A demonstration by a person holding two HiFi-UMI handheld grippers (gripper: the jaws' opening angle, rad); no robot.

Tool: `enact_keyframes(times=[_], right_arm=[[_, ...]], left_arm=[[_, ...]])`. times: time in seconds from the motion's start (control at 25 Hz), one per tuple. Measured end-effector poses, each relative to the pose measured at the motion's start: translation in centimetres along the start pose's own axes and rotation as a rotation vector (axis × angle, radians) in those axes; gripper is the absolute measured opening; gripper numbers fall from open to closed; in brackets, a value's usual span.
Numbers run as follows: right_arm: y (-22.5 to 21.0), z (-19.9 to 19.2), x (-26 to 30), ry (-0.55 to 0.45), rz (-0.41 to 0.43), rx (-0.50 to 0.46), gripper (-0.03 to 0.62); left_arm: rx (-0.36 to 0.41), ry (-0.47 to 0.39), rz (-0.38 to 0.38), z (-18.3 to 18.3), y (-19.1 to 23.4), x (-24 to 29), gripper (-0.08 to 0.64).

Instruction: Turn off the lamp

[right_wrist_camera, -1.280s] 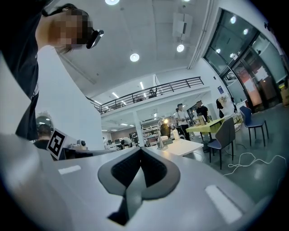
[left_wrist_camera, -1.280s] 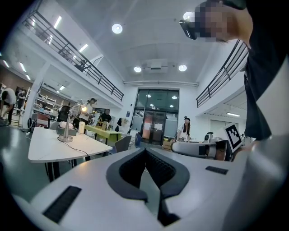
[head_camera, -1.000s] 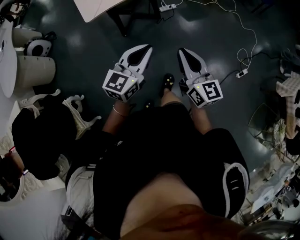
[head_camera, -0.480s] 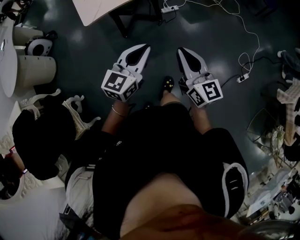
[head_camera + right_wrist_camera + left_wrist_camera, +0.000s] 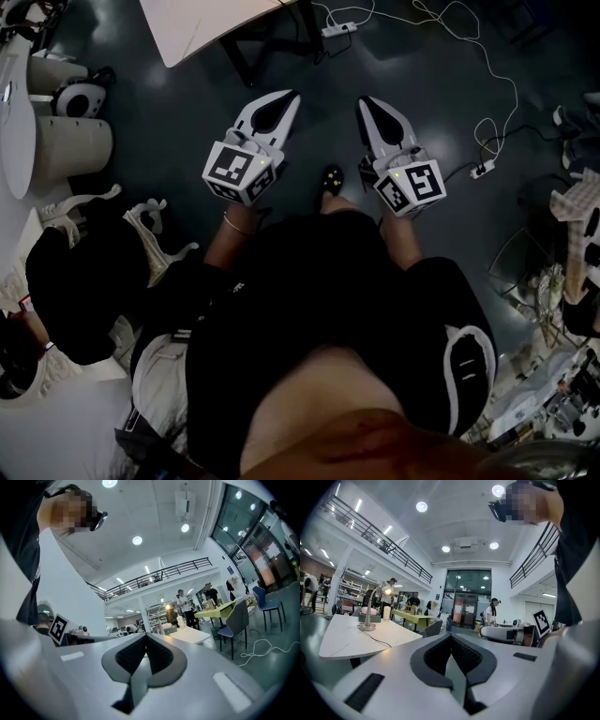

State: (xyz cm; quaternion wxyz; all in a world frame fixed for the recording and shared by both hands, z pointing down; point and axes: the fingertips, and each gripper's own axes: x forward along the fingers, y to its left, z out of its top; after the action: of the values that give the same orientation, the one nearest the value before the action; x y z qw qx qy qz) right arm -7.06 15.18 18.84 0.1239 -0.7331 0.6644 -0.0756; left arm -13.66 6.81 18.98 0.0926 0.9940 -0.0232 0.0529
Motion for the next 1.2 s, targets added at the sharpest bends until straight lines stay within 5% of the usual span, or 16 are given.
enact_keyframes(times=[1.2], right_arm=[[-8.7, 2.7, 3.1, -0.030, 0.072, -0.002, 0.000]], left_arm=[[0.045, -0.035, 0.026, 2.2, 0.7, 9.5, 0.006]])
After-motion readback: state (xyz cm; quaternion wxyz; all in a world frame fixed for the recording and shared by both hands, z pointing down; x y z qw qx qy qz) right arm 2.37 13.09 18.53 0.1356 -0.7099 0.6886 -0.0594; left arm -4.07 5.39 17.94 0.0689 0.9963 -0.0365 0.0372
